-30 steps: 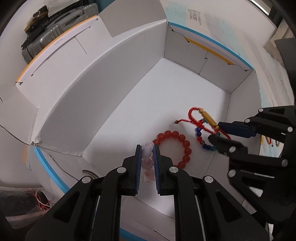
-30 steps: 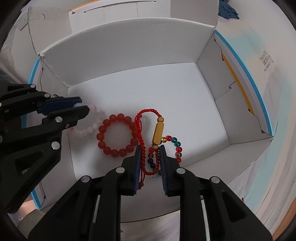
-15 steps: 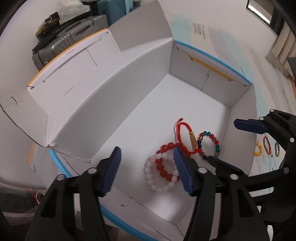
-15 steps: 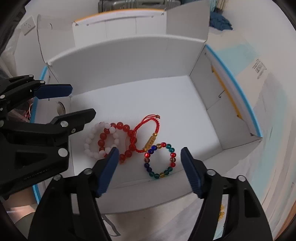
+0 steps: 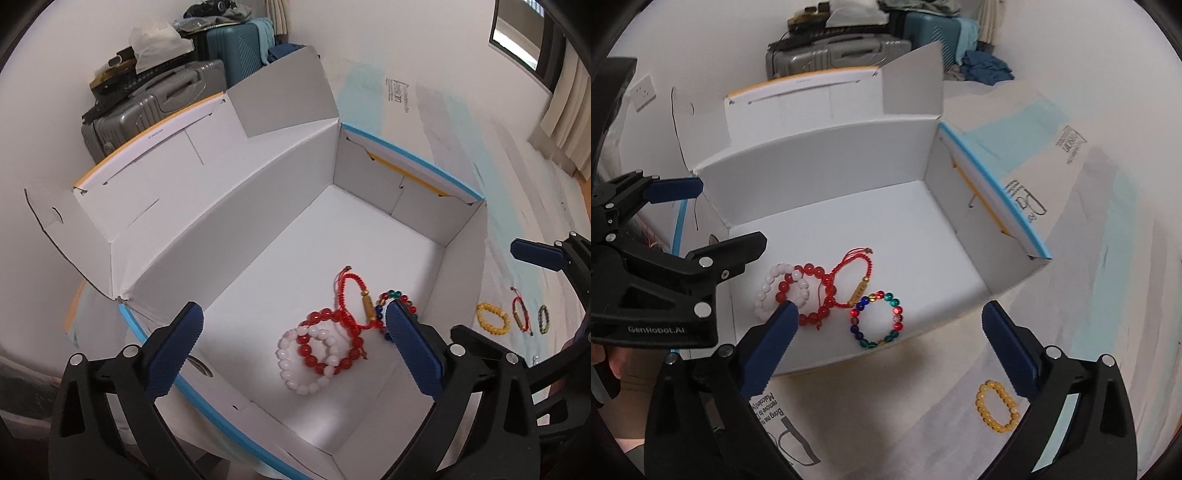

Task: Organize jewelry
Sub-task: 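Open both tools to drop the bracelets into the box, then move both tools back over the remaining bracelets on the bed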

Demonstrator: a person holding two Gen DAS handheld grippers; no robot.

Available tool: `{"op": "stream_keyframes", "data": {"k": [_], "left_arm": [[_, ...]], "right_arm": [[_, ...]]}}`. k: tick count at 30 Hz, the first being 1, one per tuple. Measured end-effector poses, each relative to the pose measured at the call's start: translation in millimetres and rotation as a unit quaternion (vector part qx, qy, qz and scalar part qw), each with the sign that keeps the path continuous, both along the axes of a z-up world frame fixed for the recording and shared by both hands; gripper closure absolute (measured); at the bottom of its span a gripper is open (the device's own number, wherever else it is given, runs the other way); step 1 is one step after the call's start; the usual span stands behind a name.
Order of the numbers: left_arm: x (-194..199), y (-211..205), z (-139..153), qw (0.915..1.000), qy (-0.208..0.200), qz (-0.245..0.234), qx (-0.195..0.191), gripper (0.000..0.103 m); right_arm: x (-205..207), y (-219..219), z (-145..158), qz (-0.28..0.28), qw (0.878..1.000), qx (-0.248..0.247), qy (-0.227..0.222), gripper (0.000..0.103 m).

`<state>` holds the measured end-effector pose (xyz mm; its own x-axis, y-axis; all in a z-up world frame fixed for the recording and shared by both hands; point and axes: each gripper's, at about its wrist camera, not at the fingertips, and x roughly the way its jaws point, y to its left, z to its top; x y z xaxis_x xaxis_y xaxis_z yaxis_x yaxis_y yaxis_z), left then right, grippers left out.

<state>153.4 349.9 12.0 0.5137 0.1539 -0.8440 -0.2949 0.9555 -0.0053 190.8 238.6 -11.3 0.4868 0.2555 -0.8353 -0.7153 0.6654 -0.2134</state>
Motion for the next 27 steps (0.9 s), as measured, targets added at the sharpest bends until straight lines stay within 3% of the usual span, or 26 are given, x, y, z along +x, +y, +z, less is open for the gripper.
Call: {"op": "stream_keyframes", "data": {"k": [14, 27], "left_arm": [[3, -53, 35, 0.9986, -0.048, -0.02, 0.007, 0.006], [12, -115, 39, 0.9955, -0.059, -0.074, 0.007, 0.006]], "right_arm": [[-4, -70, 42, -0.058, 0.996, 0.048, -0.057, 0.007], [-5, -150, 50, -0.123, 0.987, 0.072, -0.076, 0.007]]}}
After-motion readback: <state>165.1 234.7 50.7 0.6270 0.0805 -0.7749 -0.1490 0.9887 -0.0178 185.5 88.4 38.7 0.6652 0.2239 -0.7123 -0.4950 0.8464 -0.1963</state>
